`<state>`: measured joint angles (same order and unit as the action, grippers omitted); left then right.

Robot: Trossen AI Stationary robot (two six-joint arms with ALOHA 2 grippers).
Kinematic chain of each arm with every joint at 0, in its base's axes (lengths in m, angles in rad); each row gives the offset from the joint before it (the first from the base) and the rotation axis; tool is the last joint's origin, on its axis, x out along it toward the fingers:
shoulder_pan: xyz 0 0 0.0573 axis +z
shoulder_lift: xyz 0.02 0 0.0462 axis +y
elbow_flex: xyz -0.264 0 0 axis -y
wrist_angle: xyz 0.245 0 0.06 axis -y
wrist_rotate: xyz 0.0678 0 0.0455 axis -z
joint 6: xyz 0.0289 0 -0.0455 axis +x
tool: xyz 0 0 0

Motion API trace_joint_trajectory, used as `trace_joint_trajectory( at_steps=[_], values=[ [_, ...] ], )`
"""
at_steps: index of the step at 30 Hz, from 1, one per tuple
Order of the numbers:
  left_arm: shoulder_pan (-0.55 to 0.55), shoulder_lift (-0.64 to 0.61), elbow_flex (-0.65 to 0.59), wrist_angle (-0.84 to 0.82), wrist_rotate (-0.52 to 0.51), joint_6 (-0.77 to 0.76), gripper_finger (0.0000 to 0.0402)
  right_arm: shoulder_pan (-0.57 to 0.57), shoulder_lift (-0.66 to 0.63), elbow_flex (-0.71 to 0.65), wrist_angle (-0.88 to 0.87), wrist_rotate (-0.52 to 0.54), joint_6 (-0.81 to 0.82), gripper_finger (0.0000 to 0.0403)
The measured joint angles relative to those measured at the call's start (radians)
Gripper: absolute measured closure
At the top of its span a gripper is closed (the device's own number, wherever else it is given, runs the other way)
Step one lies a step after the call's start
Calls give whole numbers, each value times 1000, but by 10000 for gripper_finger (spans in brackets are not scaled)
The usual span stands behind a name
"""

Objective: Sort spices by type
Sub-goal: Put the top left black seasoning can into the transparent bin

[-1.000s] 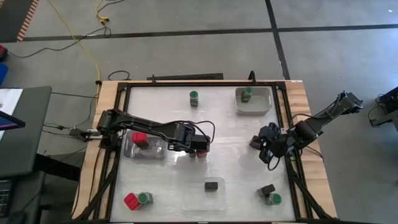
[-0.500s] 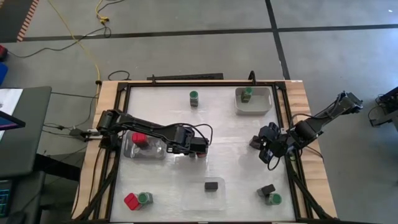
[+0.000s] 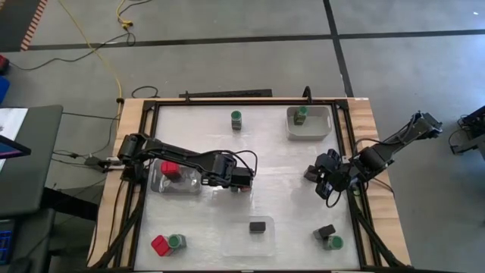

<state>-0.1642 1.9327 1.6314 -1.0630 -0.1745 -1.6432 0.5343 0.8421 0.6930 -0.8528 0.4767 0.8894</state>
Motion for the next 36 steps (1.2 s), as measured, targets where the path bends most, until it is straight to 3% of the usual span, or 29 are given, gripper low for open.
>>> trace_joint_trajectory(
  at_steps=[36],
  values=[
    [31,53,2,44,-14,27,100,0,0,0,0,0,-7,218]
  ],
)
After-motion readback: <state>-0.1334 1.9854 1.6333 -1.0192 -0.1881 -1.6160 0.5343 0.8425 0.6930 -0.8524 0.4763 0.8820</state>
